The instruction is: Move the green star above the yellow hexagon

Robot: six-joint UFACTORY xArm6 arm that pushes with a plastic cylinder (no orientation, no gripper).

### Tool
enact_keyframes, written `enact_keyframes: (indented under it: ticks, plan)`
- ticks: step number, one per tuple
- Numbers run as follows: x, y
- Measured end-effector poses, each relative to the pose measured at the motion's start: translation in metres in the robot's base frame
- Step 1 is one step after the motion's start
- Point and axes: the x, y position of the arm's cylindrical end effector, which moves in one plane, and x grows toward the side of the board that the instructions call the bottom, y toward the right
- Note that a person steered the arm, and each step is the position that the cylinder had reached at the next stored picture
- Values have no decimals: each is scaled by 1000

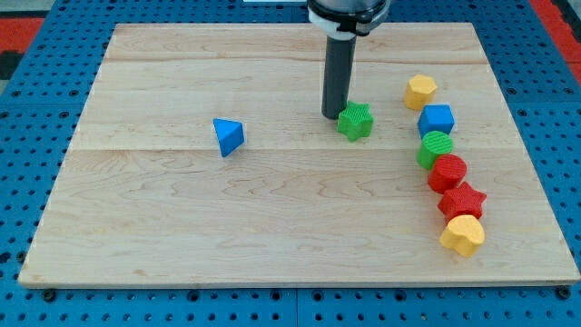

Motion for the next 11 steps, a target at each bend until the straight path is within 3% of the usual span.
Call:
enact_keyframes:
  ticks: [2, 4, 5, 7, 8, 9, 10, 11]
  plan:
    - [57, 8]
    - [-37, 36]
    - [-55, 39]
    - [-80, 6]
    - [-80, 64]
    - [-89, 71]
    - [-111, 43]
    - [-108, 84]
